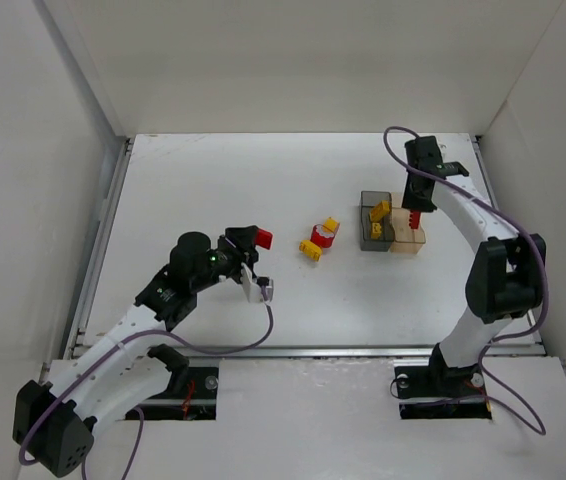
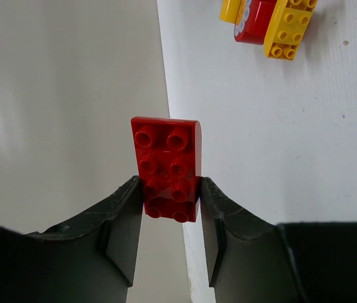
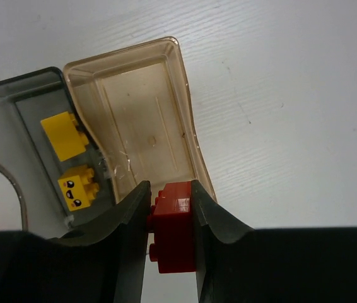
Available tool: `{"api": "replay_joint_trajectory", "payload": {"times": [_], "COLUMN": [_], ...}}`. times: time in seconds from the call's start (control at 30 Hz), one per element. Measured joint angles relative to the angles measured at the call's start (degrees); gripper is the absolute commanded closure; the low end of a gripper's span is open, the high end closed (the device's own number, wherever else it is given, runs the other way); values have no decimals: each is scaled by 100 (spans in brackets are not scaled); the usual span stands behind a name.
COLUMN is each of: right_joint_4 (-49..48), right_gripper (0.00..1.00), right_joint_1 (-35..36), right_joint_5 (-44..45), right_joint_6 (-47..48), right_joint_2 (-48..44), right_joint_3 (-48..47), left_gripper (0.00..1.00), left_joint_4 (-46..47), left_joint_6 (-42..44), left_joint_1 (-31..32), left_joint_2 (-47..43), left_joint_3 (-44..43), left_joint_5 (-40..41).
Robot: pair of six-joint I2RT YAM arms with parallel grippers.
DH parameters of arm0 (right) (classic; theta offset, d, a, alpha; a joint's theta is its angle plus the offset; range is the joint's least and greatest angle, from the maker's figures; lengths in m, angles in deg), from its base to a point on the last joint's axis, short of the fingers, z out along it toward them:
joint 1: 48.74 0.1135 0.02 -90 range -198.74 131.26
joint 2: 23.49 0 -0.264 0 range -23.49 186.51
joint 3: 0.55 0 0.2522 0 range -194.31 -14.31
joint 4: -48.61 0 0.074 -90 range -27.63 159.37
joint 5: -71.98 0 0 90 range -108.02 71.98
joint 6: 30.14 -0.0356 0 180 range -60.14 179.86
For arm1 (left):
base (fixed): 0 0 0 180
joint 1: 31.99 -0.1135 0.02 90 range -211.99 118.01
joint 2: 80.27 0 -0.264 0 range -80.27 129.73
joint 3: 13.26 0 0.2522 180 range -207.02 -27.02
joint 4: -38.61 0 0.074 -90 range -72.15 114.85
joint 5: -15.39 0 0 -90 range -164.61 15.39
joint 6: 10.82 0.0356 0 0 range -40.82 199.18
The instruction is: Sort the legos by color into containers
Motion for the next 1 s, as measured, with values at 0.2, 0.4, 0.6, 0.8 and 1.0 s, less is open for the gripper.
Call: {"api": "replay_joint_trajectory", "payload": {"times": [0.2, 0.4, 0.6, 0.8, 1.0], "right_joint_4": [-168, -179, 2, -962, -2627], "right_gripper": [48, 19, 15, 9, 10], "right_joint_1": [-234, -205, 48, 1152, 2730], "right_joint_5": [-319, -750, -990, -3193, -5119], "right_joint_6": [76, 278, 498, 879, 619], "right_joint_2": [251, 358, 94, -1360, -1801], "right_joint_3": [66, 52, -326, -57, 197], "left_gripper": [100, 100, 100, 100, 100], "left_joint_4": [11, 17, 46, 323, 717], "left_joint_6": [-168, -247, -247, -612, -1947], "left_joint_1": [0, 0, 0, 0, 0], "left_joint_2": [0, 0, 0, 94, 254], "left_joint_3": [0, 0, 0, 0, -149], "left_joint_5": [28, 28, 31, 111, 282]}}
